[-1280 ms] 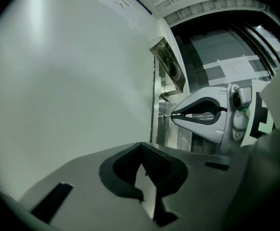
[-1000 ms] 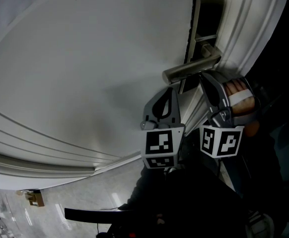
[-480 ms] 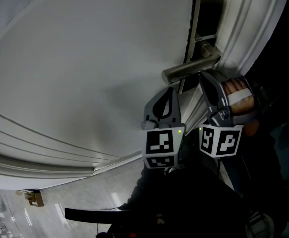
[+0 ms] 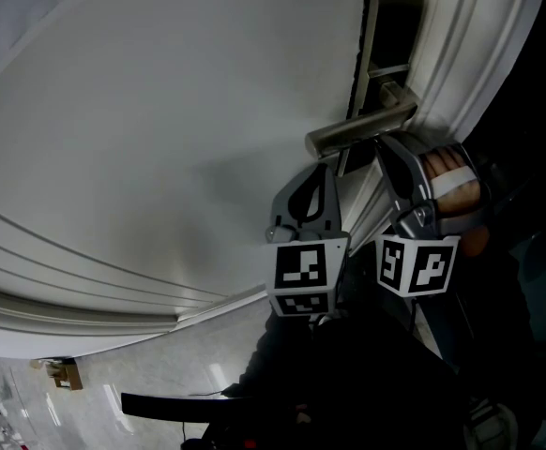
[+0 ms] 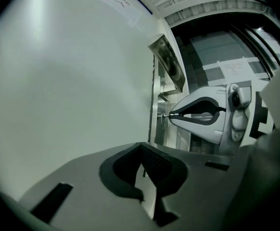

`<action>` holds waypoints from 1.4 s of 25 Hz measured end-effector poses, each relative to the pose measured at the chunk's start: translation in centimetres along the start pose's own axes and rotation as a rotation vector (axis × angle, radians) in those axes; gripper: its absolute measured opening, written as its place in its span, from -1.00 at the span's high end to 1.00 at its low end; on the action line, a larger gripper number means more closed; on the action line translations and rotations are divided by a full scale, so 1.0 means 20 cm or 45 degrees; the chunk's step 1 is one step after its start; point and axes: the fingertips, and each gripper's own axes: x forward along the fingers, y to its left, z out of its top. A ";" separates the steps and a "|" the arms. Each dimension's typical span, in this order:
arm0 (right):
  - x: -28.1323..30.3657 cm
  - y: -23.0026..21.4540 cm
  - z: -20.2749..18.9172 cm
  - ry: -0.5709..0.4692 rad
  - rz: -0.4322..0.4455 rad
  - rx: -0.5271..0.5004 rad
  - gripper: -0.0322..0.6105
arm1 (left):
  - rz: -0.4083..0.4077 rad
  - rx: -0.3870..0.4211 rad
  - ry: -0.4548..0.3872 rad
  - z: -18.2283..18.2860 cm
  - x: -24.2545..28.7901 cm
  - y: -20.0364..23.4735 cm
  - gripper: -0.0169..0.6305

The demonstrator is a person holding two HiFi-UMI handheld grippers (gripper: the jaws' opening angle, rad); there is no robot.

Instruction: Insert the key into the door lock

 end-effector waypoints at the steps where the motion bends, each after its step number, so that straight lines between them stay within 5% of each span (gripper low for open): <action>1: 0.00 0.00 0.00 -0.001 0.000 0.000 0.86 | 0.000 0.000 0.001 0.00 0.00 0.00 0.94; 35: 0.00 0.00 0.00 -0.017 -0.003 -0.007 0.86 | -0.022 0.000 0.002 0.01 0.01 -0.02 0.94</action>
